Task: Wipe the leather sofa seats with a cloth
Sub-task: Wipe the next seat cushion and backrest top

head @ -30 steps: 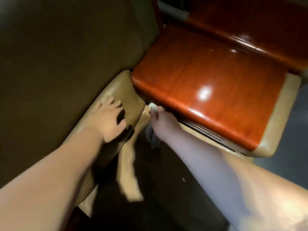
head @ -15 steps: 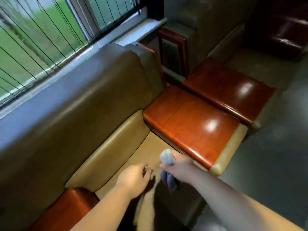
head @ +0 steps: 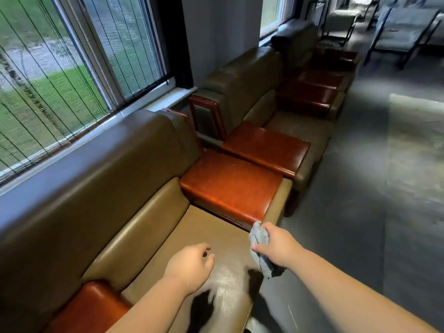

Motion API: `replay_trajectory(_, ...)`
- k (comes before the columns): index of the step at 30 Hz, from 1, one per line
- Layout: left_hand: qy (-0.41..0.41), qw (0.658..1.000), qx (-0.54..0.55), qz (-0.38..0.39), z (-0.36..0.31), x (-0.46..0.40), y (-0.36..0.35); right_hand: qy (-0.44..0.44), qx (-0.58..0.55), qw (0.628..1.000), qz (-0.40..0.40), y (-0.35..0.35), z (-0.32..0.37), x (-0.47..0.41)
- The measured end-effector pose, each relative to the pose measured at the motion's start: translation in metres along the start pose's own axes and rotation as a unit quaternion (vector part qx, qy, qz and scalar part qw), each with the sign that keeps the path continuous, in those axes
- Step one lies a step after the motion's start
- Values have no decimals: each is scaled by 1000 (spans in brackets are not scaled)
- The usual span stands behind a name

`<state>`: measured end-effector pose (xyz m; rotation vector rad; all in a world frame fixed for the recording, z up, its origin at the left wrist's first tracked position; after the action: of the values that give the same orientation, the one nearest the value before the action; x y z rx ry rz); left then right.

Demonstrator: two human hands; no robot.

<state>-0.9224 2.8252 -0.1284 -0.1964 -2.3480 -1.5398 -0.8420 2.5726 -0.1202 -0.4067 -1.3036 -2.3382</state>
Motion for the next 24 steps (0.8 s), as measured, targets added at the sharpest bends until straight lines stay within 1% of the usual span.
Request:
replay_trajectory(4, -1, 1000, 6, 7, -17, 33, -10, -10, 16, 1000, -23, 7, -29, 54)
replay_trajectory(8, -28, 999, -13, 21, -57, 45, -13, -23, 21, 998, -48, 29, -58, 94)
replay_trajectory(13, -85, 995, -43, 9, -124, 41, 1, -33, 8, 996, -81, 65, -90, 116)
replay_trajectory(17, -121, 990, -76, 8, -182, 21, 8, -37, 0, 995, -94, 98, -120, 122)
replay_trajectory(20, -138, 988, -71, 10, -235, 2, -1, -36, 5, 994, -100, 127, -156, 121)
replay_trajectory(24, -155, 985, -70, 13, -320, -20, -30, -32, 20, 993, -107, 174, -215, 118)
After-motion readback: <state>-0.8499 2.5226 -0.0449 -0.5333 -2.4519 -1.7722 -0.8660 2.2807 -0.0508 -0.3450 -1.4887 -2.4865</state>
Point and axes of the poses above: each hand's wrist, its own x-axis away from the middle knuckle, its own y-axis out of the back of the hand, z = x × y, the point moved 5 cm from there along -x, towards the middle knuckle, and after that the axes turned 1 degree about z, right-handed, at the moved point
